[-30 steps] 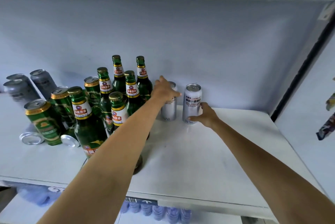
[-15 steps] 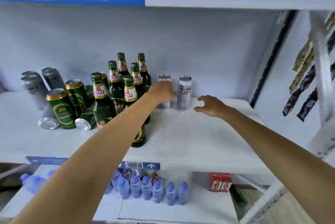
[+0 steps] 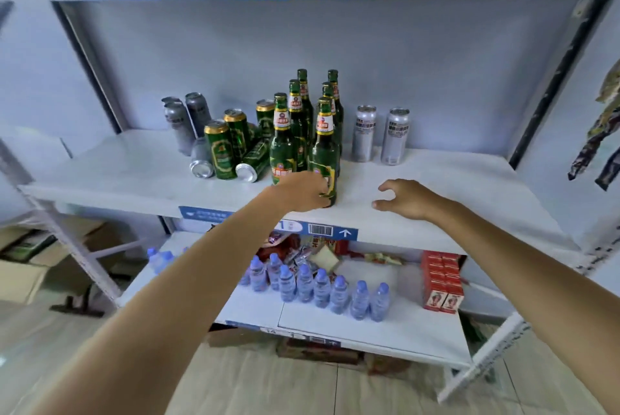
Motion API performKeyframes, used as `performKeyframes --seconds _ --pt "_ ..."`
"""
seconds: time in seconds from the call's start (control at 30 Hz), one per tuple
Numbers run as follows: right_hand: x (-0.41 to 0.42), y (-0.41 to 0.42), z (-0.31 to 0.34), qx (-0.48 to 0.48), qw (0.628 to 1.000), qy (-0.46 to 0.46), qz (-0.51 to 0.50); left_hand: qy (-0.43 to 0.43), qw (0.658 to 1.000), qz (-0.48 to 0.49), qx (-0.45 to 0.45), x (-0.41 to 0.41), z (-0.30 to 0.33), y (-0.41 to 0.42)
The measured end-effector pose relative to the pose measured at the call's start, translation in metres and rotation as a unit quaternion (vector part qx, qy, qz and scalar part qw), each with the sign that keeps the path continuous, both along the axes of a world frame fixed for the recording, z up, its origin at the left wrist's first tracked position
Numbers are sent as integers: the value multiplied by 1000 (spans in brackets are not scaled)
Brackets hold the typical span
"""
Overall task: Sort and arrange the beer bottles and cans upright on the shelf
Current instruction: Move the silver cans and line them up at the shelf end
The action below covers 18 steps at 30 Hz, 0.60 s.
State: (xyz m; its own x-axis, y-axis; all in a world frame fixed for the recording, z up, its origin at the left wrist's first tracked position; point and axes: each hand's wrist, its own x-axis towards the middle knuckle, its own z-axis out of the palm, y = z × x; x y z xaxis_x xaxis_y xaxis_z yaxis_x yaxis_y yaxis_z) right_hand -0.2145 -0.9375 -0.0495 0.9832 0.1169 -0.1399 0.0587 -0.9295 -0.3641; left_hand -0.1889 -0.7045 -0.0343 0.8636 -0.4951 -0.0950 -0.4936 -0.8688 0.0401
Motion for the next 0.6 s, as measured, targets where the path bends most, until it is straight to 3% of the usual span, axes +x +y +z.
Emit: performKeyframes --seconds 0.27,0.6 --pt "-7 142 7 -19 998 -15 54 20 995 100 12 -12 3 169" --pt "37 341 5 34 999 -12 31 -5 982 183 35 2 14 419"
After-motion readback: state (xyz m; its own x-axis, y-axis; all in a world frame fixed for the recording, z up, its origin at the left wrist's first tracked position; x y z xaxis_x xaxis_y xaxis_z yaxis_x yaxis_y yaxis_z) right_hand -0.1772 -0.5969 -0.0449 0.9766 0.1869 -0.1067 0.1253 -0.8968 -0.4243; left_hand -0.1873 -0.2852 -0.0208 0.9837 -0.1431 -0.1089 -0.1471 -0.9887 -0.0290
